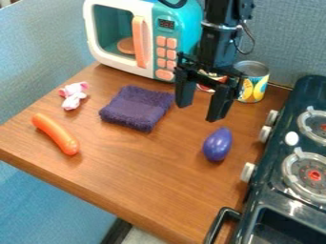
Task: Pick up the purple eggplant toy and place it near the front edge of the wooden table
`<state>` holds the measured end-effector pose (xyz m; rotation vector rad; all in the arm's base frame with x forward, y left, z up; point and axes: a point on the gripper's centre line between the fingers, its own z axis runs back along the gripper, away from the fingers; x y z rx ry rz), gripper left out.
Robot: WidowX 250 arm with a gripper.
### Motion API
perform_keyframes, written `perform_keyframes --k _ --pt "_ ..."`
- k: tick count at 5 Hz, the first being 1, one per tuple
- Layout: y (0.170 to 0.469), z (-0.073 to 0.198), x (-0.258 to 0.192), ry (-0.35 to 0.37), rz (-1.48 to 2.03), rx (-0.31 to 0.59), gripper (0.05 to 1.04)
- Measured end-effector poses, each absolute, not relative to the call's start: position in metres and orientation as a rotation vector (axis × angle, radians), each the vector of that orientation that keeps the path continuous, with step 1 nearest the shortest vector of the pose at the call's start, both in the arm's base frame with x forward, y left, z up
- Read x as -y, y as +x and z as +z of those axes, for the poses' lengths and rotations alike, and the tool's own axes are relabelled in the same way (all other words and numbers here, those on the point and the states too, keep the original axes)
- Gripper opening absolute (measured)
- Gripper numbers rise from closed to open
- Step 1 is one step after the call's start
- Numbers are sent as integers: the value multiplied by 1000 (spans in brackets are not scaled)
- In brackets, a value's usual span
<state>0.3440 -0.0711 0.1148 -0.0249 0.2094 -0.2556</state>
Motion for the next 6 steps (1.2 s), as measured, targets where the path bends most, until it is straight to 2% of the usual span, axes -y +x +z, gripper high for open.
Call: perform_keyframes --k 1,2,3,5,6 --pt "342 101 71 -21 -256 -251 988" --pt "362 103 73 -10 -256 -187 988" --pt "372 98 78 -36 -247 -139 988" --pt "392 74 92 -95 -212 -156 988" --pt "397 59 95 -96 -187 -195 988"
